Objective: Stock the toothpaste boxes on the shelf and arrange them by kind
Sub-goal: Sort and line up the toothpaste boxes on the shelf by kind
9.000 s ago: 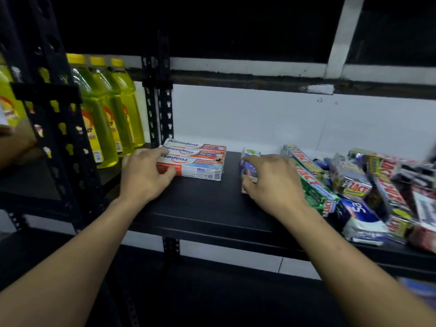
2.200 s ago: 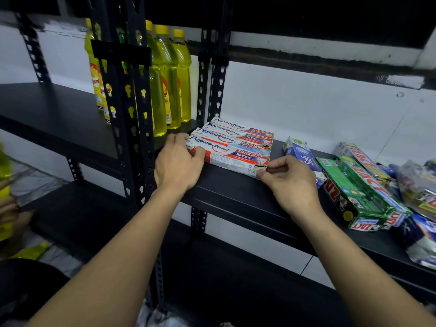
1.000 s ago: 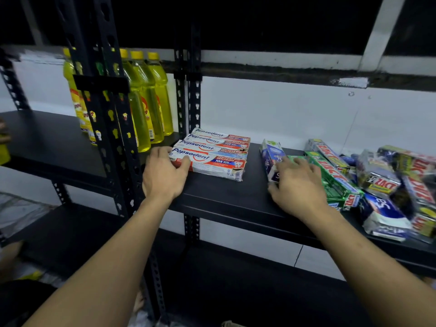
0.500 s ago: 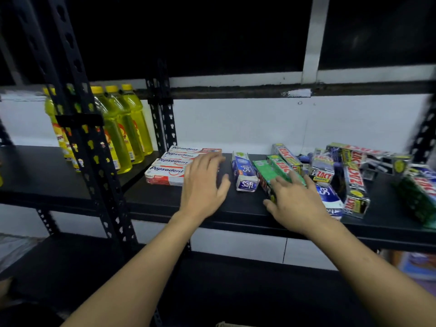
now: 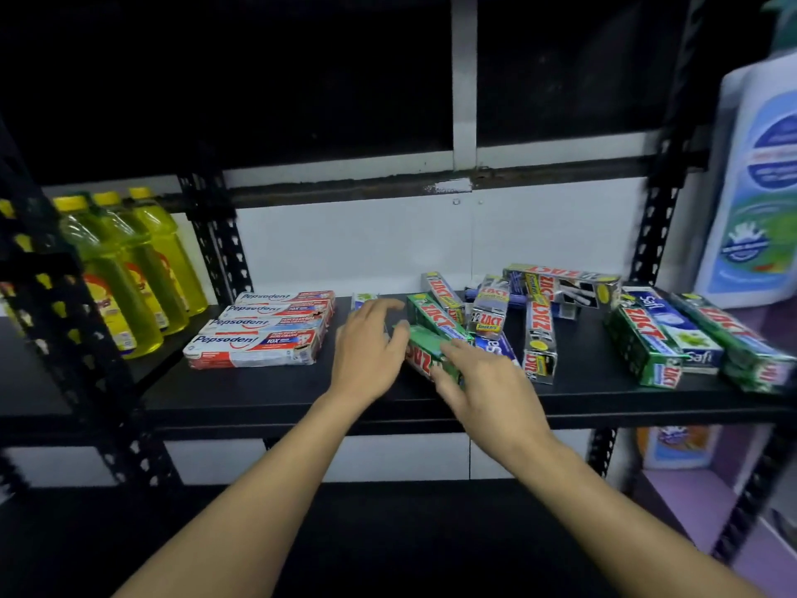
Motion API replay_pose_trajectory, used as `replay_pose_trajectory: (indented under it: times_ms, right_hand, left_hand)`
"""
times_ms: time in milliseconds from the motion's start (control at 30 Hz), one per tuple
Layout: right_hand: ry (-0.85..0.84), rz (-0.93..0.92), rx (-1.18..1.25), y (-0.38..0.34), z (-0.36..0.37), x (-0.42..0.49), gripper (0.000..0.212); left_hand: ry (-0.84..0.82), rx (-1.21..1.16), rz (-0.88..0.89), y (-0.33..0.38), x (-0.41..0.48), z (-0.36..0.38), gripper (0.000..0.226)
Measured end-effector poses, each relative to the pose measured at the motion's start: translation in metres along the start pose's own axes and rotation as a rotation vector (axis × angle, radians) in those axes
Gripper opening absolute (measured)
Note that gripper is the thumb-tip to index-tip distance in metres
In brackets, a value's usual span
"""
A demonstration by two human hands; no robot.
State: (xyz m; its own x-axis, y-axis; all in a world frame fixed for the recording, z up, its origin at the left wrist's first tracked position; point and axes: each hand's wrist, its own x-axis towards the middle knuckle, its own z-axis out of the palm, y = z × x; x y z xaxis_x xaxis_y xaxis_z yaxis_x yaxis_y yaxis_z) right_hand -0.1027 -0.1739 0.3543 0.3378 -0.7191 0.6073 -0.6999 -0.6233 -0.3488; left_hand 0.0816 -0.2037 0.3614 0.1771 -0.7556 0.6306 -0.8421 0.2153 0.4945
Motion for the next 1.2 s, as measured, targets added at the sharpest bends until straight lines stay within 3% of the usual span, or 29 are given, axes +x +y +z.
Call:
replay_pose_trajectory:
  times_ms: [100,267,400,567,667,800,900,1033,1200]
  right_hand:
    - [0.109,0.180,0.318,0.003,-0.021,0.008,0.032]
    - [0.280,0.284,0.426,0.025,-0.061,0.012,0.031]
    - [0.407,0.273,0.302,0.049,-0.088,0.004,0.031]
    - [0.423,0.299,0.125,0.082,-0.084,-0.015,0.021]
    - [0.396,0.299,0.052,0.098,-0.071,-0.026,0.019]
    - [0.309,0.313,-0.044,0.105,-0.055,-0.030,0.034]
    - [0.257,0.375,-0.091,0.106,-0.050,-0.029,0.041]
    - [0.219,0.383,-0.162,0.105,-0.051,-0.030,0.037]
    - [0.162,0.429,-0.213,0.107,-0.049,-0.032,0.040]
  left_hand:
    - [0.047,-0.130,-0.144,0.005,0.003,0.002,0.029]
    - [-0.011,-0.139,-0.173,0.022,0.000,0.013,0.028]
    - [-0.188,-0.036,-0.049,0.033,0.002,0.041,0.038]
    - [-0.318,-0.082,-0.191,0.034,-0.001,0.060,0.063]
    - [-0.369,-0.044,-0.164,0.032,-0.002,0.058,0.069]
    - [-0.312,-0.054,-0.139,0.036,-0.004,0.049,0.054]
    - [-0.145,-0.125,-0.129,0.043,-0.005,0.036,0.041]
    - [0.072,-0.276,-0.245,0.061,-0.001,0.012,0.038]
    - [0.172,-0.401,-0.033,0.086,-0.003,-0.002,0.035]
